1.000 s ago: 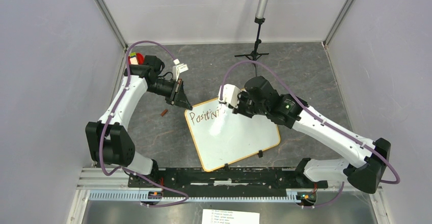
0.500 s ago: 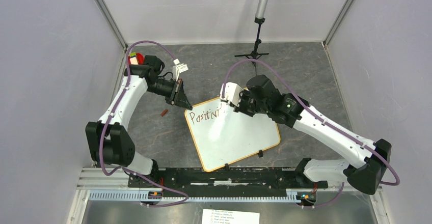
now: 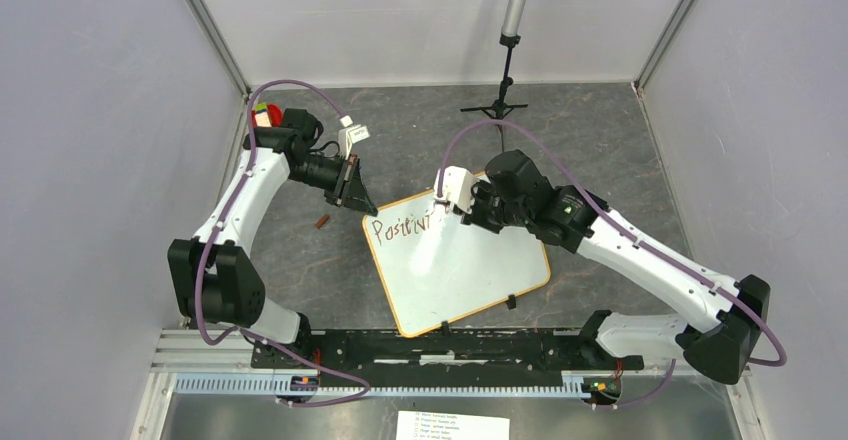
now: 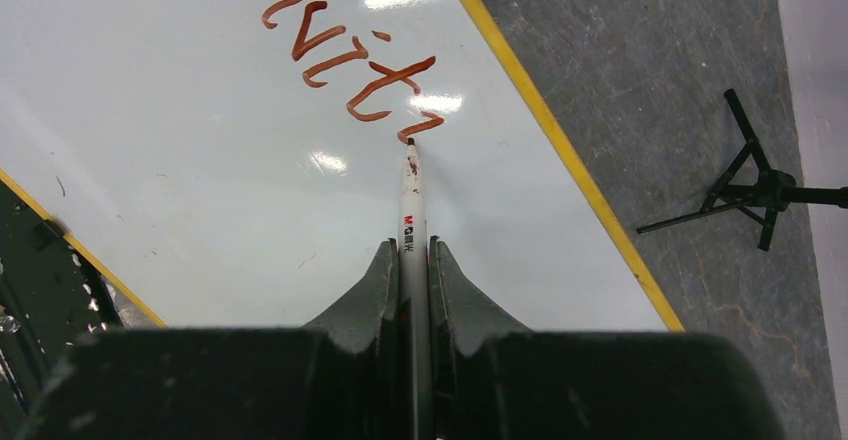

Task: Write a sentence on the whiteboard

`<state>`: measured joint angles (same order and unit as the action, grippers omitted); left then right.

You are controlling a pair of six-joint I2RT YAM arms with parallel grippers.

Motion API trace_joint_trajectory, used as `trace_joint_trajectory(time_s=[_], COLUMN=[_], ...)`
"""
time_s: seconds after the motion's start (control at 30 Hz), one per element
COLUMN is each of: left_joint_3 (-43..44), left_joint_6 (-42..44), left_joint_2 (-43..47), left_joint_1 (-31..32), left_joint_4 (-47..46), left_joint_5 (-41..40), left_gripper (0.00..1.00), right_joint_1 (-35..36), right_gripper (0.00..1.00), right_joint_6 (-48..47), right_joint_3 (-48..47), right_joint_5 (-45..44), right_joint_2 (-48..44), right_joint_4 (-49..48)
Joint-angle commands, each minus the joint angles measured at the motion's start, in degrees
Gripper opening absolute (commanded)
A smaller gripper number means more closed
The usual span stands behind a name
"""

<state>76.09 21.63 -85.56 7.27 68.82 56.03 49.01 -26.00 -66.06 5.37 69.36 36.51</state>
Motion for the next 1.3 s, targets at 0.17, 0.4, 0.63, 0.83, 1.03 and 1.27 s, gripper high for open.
trace_joint_trajectory(time_s=[0.17,0.4,0.63,0.83,1.03,1.27], left_joint_3=[0.37,0.27,0.12,0.02,-0.07,-0.16], left_joint_6=[-1.68,-1.60,-1.59,-1.50,-1.46,-1.44], left_joint_2=[0.84,0.92,0.93,1.00,0.92,1.06], left_joint_1=[0.12,0.12,0.14,0.12,0.13,0.12], left_joint_4=[-0.09,-0.09,-0.08,-0.09,-0.02,-0.11], left_joint_5=[0.83,0.75,0.75,0.74,0.74,0.57], left_gripper=[0.02,0.02,0.03,0.02,0.02,0.02], right_joint_1=[-1.56,-1.55,-1.46,0.44,2.36,3.99], right_gripper=[0.00,0.00,0.00,0.00,0.00,0.00], right_joint_6=[-0.81,-0.72,-0.98,-1.33,-1.69,-0.83], right_joint_3=[-5.08,-4.78,-1.81,1.41,2.65,-1.62], right_joint_5=[-5.01,-3.60,-0.27,1.27,3.58,3.86], right_joint_2=[1.67,1.72,0.44,-0.63,-0.34,2.77], right_joint_4=[-1.36,-0.25,1.84,3.04,3.20,1.62])
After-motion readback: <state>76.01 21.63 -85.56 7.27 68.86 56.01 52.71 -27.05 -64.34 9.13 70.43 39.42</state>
